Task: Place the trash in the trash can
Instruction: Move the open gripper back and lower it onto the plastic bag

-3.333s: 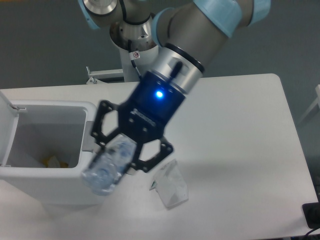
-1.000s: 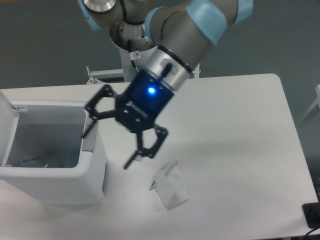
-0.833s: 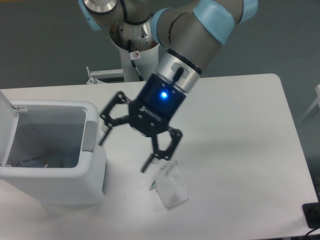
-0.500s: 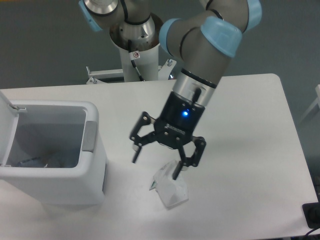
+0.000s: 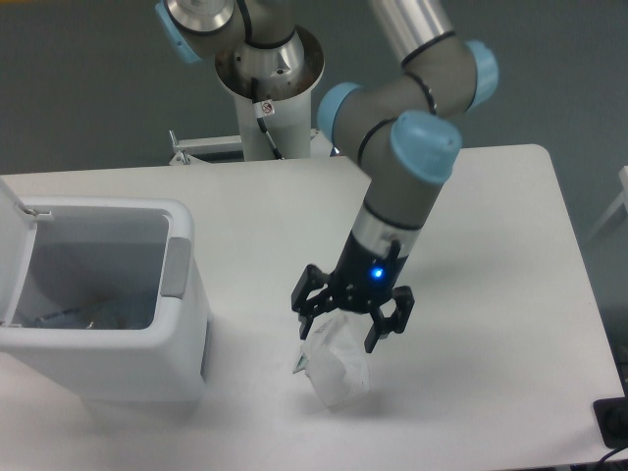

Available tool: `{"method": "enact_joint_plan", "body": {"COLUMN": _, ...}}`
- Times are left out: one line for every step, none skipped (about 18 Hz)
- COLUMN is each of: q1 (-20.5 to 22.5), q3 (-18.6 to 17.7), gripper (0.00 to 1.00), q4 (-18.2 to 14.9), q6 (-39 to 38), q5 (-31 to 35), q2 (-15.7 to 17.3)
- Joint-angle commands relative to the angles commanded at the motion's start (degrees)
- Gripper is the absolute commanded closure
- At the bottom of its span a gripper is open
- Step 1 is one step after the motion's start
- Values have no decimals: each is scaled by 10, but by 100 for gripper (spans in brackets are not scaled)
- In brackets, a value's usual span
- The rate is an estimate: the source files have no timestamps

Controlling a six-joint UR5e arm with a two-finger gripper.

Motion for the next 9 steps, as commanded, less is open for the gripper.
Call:
{"method": "enact_joint_plan", "body": {"q1": -3, "q3": -2, "gripper": 2, "q4": -1, "q6": -2, "q5": 4, "q2": -4}}
{"method": "enact_joint_plan", "body": {"q1": -7, "q3": -3, "gripper": 3, "q4": -1, "q6": -2, "q5": 13, "q2": -7}}
{"method": "enact_joint_plan", "body": {"q1": -11, "q3": -4, "gripper": 6, "q4": -2, "q6": -2, "q5": 31, "q2": -10}}
{"method": "enact_joint_plan", "body": {"q1": -19, "q3": -4, "gripper": 9, "q4": -2, "q6": -2, "q5": 53, "q2": -18}}
{"method": "enact_joint_plan", "body": {"q1": -29, "q3": -2, "gripper": 11, "q4": -2, "q6": -2, "q5": 75, "q2": -26}}
{"method": "enact_joint_plan", "body": {"q1": -38, "q3": -1, "gripper": 11, "q4": -1, "q6": -3, "q5": 103, "q2": -37}}
{"method": "enact_joint_plan", "body": {"q1": -43, "q3": 0, "gripper": 11, "q4": -1, "q6": -3, "q5": 114, "q2": -41}}
{"method": "enact_joint_plan", "body": {"q1": -44, "q3": 3, "gripper": 16, "q4": -1, "q6": -3, "q5": 121, "q2": -44}}
{"method": "enact_joint_plan", "body": {"q1": -44, "q3": 2, "gripper": 26, "q4": -1, "q6": -3, "q5": 123, "q2": -46}}
